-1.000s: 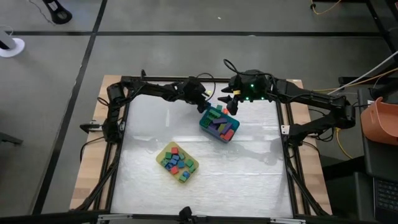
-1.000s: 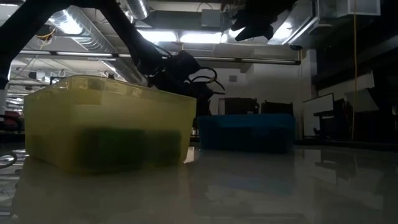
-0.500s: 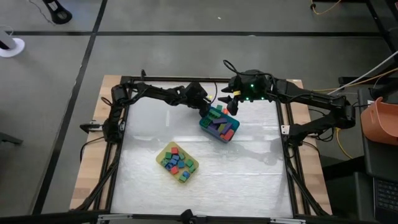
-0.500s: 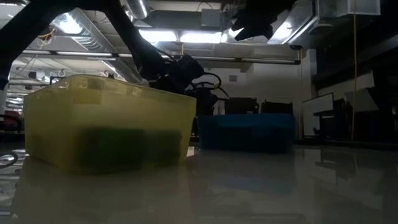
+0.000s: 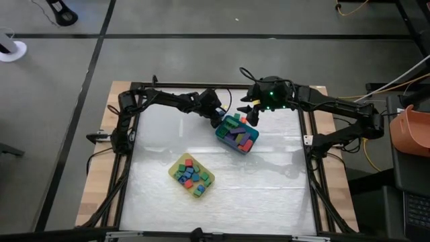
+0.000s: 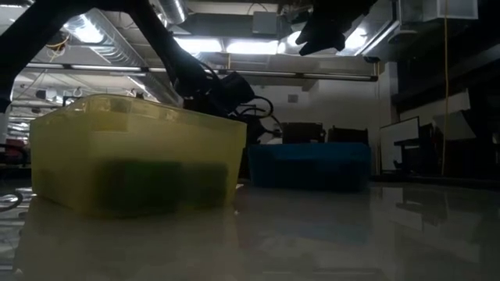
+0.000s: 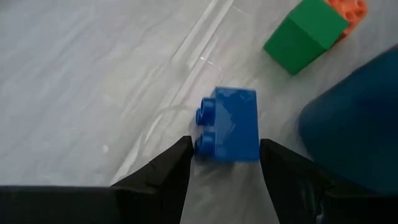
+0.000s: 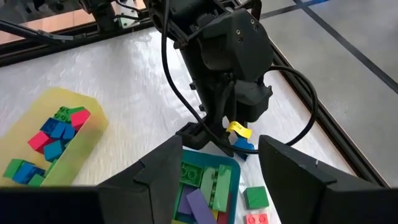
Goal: Sort blocks by size
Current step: Put the small blue game piece into the yellow bin
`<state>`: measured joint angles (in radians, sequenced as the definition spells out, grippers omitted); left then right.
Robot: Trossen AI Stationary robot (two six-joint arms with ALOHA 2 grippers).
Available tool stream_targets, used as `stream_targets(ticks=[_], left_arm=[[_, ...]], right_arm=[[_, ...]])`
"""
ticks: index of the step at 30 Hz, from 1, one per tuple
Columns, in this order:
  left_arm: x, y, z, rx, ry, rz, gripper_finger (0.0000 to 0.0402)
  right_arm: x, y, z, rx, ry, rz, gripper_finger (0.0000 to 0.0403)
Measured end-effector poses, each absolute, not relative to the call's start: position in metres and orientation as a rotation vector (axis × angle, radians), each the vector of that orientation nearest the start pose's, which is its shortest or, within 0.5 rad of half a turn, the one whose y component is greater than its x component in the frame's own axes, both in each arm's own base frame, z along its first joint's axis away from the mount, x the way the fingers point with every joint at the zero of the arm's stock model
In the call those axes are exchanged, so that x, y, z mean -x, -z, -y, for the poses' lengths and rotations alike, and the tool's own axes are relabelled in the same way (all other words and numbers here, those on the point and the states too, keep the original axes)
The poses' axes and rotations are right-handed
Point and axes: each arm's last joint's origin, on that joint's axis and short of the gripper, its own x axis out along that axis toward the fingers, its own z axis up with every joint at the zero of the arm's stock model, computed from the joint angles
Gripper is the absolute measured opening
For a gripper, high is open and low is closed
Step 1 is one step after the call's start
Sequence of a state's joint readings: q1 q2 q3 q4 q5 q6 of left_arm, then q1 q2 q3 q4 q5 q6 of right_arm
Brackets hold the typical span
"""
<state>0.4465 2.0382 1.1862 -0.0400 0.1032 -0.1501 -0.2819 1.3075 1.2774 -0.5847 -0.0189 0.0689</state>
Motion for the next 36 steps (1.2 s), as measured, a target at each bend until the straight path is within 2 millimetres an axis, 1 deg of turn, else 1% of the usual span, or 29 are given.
stream_targets(ticks=[5,11,19,22,26,29,31,33,36], left_arm=[[-0.367,-0.121,-0.174,0.347,-0.382,-0.839,0.0180],[-0.368,-0.122,-0.175,0.255,-0.345,-0.832,0.0180],[-0.371,-0.125,-0.177,0.241,-0.349,-0.785,0.0176],[-0.372,-0.126,-0.176,0.239,-0.349,-0.778,0.0147],[-0.371,-0.125,-0.176,0.242,-0.349,-0.783,0.0080],[-0.370,-0.126,-0.178,0.245,-0.352,-0.781,0.0075],[-0.368,-0.130,-0.180,0.252,-0.359,-0.782,0.0075],[-0.363,-0.142,-0.184,0.276,-0.372,-0.778,0.0075],[-0.354,-0.171,-0.191,0.325,-0.375,-0.776,0.0075]], right_arm=[[-0.266,-0.355,0.077,-0.159,0.276,-0.603,0.0211],[-0.266,-0.355,0.076,-0.131,0.267,-0.606,0.0211],[-0.266,-0.355,0.076,-0.130,0.266,-0.607,0.0211],[-0.266,-0.355,0.076,-0.130,0.266,-0.606,0.0211],[-0.266,-0.355,0.077,-0.130,0.266,-0.606,0.0211],[-0.266,-0.355,0.077,-0.130,0.266,-0.606,0.0211],[-0.266,-0.355,0.076,-0.130,0.267,-0.606,0.0211],[-0.266,-0.355,0.077,-0.135,0.270,-0.610,0.0211],[-0.266,-0.351,0.077,-0.119,0.292,-0.646,0.0211]])
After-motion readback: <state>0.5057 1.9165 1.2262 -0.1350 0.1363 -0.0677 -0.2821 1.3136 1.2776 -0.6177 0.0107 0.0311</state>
